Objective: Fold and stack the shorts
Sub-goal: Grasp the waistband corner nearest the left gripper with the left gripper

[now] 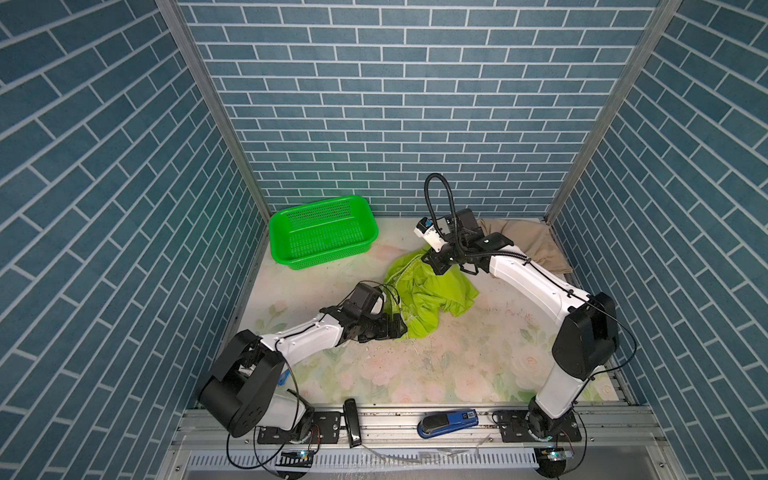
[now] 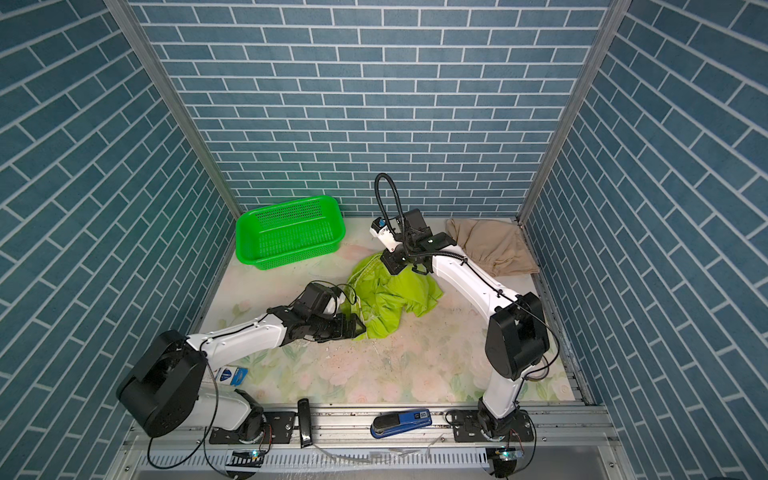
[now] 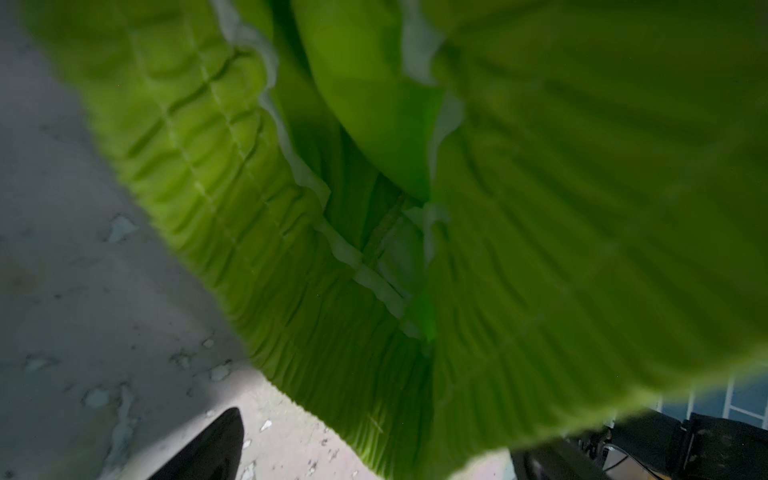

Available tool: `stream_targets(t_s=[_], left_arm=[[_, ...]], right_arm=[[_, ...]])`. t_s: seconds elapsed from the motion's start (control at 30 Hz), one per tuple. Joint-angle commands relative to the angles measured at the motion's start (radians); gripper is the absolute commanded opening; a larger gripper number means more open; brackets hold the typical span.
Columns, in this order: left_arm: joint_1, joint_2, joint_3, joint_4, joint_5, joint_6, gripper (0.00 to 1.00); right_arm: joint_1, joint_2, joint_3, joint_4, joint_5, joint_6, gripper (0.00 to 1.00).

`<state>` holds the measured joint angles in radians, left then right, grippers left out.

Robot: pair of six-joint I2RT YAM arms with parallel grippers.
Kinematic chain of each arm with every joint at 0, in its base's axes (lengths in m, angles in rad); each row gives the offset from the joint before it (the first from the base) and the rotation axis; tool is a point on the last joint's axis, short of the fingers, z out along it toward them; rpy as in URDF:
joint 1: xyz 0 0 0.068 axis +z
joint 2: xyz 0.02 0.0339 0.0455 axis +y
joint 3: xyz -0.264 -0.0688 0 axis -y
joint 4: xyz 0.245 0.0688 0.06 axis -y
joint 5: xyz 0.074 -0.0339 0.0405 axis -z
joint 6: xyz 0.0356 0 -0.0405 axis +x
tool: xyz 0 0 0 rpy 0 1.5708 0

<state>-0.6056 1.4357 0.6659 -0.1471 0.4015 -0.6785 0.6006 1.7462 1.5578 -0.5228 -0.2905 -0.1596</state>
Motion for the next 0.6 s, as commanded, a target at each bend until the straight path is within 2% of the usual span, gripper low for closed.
stream_targets(t_s=[0.0,0.27,0.43,0.57], left_arm=[[0.000,0.021,-0.030,0.037,-0.033,-0.036,0.99],[0.000,-0.027,-0.106,0.127,-0.037,-0.119,0.96],[0.000,-0.017,-0.164,0.277,-0.002,-0.169,0.81],[-0.006,0.001,-0.135,0.306,0.007,-0.160,0.68]], right_arm=[[-0.009,-0.058,-0.014,0.050,-0.045,0.046,0.00],[-0.024,-0.077,-0.044,0.072,-0.047,0.047,0.00],[-0.030,-0.079,-0.051,0.088,-0.054,0.058,0.00],[-0.033,-0.079,-0.056,0.097,-0.064,0.067,0.00]])
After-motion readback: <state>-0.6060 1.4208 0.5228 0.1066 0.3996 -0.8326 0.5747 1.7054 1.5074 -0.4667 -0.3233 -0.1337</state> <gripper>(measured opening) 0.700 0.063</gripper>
